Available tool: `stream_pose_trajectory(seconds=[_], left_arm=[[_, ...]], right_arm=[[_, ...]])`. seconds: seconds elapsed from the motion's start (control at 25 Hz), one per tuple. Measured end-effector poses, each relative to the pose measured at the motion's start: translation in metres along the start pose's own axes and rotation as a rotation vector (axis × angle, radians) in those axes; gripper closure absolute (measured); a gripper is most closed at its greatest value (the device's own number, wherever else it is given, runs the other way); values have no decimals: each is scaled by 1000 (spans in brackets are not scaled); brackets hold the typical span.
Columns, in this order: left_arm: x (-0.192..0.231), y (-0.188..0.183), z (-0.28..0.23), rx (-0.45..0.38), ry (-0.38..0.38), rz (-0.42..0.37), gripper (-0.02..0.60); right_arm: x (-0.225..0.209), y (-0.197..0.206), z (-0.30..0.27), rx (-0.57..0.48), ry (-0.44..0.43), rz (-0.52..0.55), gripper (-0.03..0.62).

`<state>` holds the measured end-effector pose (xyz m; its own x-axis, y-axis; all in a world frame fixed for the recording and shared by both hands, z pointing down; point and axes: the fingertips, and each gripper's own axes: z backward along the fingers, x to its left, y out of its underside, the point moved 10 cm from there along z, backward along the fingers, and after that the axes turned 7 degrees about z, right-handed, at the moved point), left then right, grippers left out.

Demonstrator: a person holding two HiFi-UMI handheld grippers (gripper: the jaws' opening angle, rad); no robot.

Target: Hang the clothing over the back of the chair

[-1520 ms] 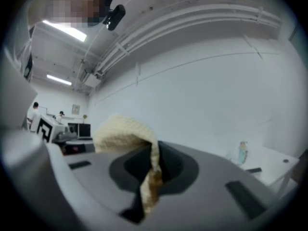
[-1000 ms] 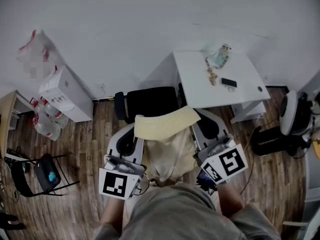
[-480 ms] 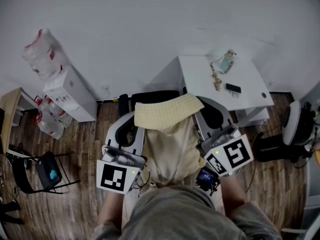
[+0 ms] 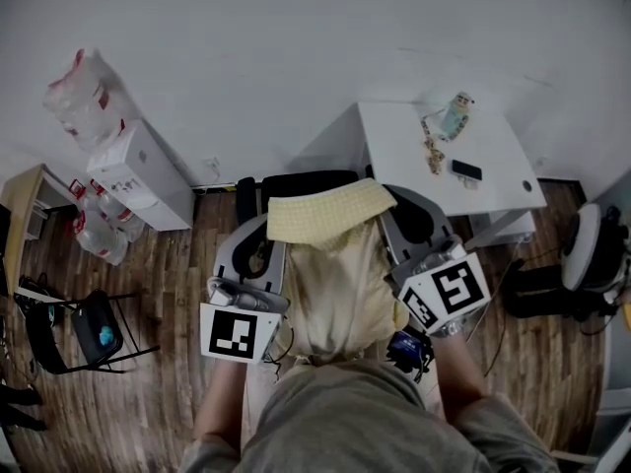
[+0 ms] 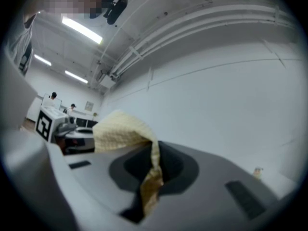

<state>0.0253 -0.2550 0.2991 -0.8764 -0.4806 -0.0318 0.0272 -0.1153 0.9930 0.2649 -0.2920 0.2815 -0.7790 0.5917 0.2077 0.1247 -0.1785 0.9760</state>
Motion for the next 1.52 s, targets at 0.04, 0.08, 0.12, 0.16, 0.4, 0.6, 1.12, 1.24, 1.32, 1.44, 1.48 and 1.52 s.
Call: stream_pose_trajectory(seconds=[0.04,0.08,0.12,0.16,0.4,0.6,1.12,1.24,1.32,1.44,1.48,1.52], left_arm=[[1,4,-2,8,-3,1,552],[3,8,-3,17,-6,3,551],[5,12,-4,25,-10,7,552],[6,16,-4,31,-12,10,552],[11,35,-9,58,-25,19,551],[14,47,-17,77,-38,17,551],[26,93,-27,188,-43,-16,550],[27,102,-28,205,-29,-26,549],[27,107,-29,216,-17,-27,548],[26,114,-29,231,-4,-19,545],[26,116,-29,235,-1,-16,541],[25,118,-28,239,2,-12,538]], right_arm=[[-1,3,-2,9,-2,-1,553],[-1,6,-4,19,-3,-3,553],[-1,10,-6,28,-4,-6,553],[0,13,-8,36,-6,-9,553],[-2,31,-16,78,-7,-7,553],[-7,45,-23,109,-15,-10,553],[-6,87,-38,198,-49,-41,553],[-6,97,-36,218,-49,-52,551],[-6,102,-34,229,-47,-57,551],[-5,109,-31,245,-46,-66,551],[-5,110,-30,251,-47,-67,551],[-5,112,-29,258,-47,-68,551]])
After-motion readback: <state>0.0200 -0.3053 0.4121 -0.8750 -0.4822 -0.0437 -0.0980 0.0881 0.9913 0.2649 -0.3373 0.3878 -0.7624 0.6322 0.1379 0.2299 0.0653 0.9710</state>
